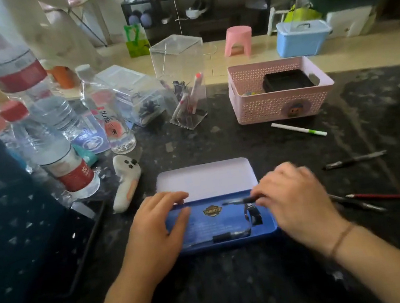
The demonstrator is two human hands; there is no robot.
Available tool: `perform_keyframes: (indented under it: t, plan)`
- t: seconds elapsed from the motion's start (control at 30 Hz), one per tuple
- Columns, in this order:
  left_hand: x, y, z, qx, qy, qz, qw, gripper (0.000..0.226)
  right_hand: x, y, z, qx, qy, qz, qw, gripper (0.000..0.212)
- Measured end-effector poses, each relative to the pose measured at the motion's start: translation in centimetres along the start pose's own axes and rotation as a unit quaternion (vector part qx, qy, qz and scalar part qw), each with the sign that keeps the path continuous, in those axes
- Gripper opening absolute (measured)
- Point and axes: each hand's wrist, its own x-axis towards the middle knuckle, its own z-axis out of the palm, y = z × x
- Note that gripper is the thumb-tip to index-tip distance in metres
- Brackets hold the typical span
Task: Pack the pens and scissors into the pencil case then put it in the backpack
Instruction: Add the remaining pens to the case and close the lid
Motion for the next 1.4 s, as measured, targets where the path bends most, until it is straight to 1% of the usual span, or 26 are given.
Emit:
perform_keyframes:
  t: [0.07, 0.13, 0.2, 0.27, 0.3, 0.37, 0.4, 0.43, 0.47, 0.5, 0.53, 0.57, 0.6, 0.63, 0.7, 0.8, 0.83, 0.87, 0.93, 0.97, 1.03, 1.13, 1.2, 1.3, 1.37, 1.4]
  plan:
    - [-0.2, 0.2, -0.2, 0.028, -0.044, 0.033, 0.998, 0.026, 1.4, -4.9, 2.4, 0.003, -0.025, -0.035, 0.999, 0.012]
    - [-0.5, 0.0, -0.2, 0.064, -0.08, 0.054, 0.993, 0.028, 2.3, -7.6, 3.9, 0.015, -0.043, -0.048, 0.998, 0.007]
    - [-0.6, -0.4, -0.1, 0.079, -0.095, 0.052, 0.991, 0.028, 2.5, -8.6, 4.5, 0.039, -0.059, -0.051, 0.996, 0.005]
    - [-0.5, -0.6, 0.1, 0.094, -0.102, 0.055, 0.989, 0.026, 2.1, -7.6, 4.0, 0.073, -0.052, -0.062, 0.994, 0.014]
    - [-0.4, -0.7, 0.1, 0.106, -0.108, 0.059, 0.987, 0.023, 1.7, -6.2, 3.6, 0.093, -0.039, -0.053, 0.994, 0.016]
    - [-0.2, -0.8, 0.2, 0.126, -0.12, 0.069, 0.982, 0.02, 1.0, -1.3, 2.4, 0.114, -0.008, 0.027, 0.993, 0.012]
    - [-0.2, -0.9, 0.1, 0.128, -0.123, 0.069, 0.982, 0.021, 0.6, 2.2, 1.6, 0.098, 0.012, 0.079, 0.992, 0.012]
    - [-0.2, -0.9, 0.1, 0.128, -0.122, 0.067, 0.982, 0.023, 0.1, 6.0, 0.8, 0.064, 0.023, 0.138, 0.988, 0.017]
    - [-0.3, -1.0, 0.1, 0.128, -0.118, 0.066, 0.983, 0.025, -0.6, 10.0, -0.1, 0.012, 0.013, 0.204, 0.979, 0.025]
    - [-0.4, -0.9, 0.1, 0.125, -0.112, 0.065, 0.984, 0.025, -1.3, 13.5, -1.1, -0.05, -0.02, 0.262, 0.964, 0.033]
    - [-0.4, -0.8, 0.1, 0.117, -0.105, 0.063, 0.985, 0.026, -2.0, 16.6, -1.8, -0.093, -0.071, 0.308, 0.944, 0.038]
    - [-0.4, -0.7, 0.0, 0.107, -0.095, 0.057, 0.988, 0.027, -2.6, 18.7, -2.3, -0.114, -0.125, 0.337, 0.926, 0.039]
    - [-0.2, -0.7, 0.0, 0.096, -0.081, 0.049, 0.991, 0.029, -3.0, 20.0, -2.3, -0.118, -0.162, 0.347, 0.916, 0.038]
    - [0.0, -0.7, -0.1, 0.09, -0.067, 0.042, 0.993, 0.029, -3.3, 20.7, -2.1, -0.115, -0.171, 0.341, 0.917, 0.034]
    - [0.1, -0.8, -0.2, 0.085, -0.044, 0.034, 0.995, 0.028, -3.4, 20.8, -1.6, -0.103, -0.151, 0.329, 0.927, 0.02]
    - [-0.2, -1.0, 0.0, 0.088, -0.03, 0.034, 0.995, 0.038, -2.3, 19.0, -1.3, -0.122, -0.121, 0.303, 0.937, 0.013]
    - [-0.3, -0.9, 0.1, 0.087, -0.027, 0.038, 0.995, 0.045, -1.6, 17.8, -1.4, -0.131, -0.081, 0.286, 0.946, 0.009]
    - [-0.4, -0.7, 0.1, 0.084, -0.024, 0.042, 0.995, 0.053, -1.0, 16.1, -1.4, -0.117, -0.022, 0.266, 0.957, 0.008]
    - [-0.2, -0.3, 0.3, 0.072, -0.012, 0.049, 0.996, 0.063, 0.4, 10.2, -1.4, -0.041, 0.084, 0.2, 0.975, 0.009]
    - [-0.1, -0.1, 0.3, 0.068, -0.006, 0.053, 0.996, 0.064, 1.0, 6.7, -1.2, -0.009, 0.096, 0.16, 0.982, 0.009]
    - [0.0, 0.0, 0.3, 0.069, 0.0, 0.065, 0.996, 0.058, 1.7, 0.4, 0.3, 0.016, 0.055, 0.095, 0.994, 0.003]
    - [-0.4, -0.6, 0.2, 0.108, -0.009, 0.076, 0.991, 0.036, 2.1, -4.8, 2.9, 0.052, -0.007, 0.045, 0.998, 0.012]
    - [-0.7, -1.0, 0.1, 0.127, -0.027, 0.062, 0.99, 0.029, 2.1, -5.8, 3.9, 0.064, -0.027, 0.025, 0.997, 0.011]
    - [-0.7, -1.4, 0.2, 0.136, -0.052, 0.044, 0.988, 0.023, 2.2, -5.9, 3.8, 0.089, -0.05, 0.012, 0.995, 0.002]
    - [-0.6, -1.5, 0.3, 0.135, -0.055, 0.043, 0.988, 0.023, 2.0, -5.1, 2.9, 0.089, -0.05, 0.009, 0.995, 0.009]
    - [-0.5, -1.4, 0.3, 0.132, -0.052, 0.043, 0.989, 0.023, 1.6, -4.2, 2.2, 0.091, -0.043, 0.033, 0.994, 0.012]
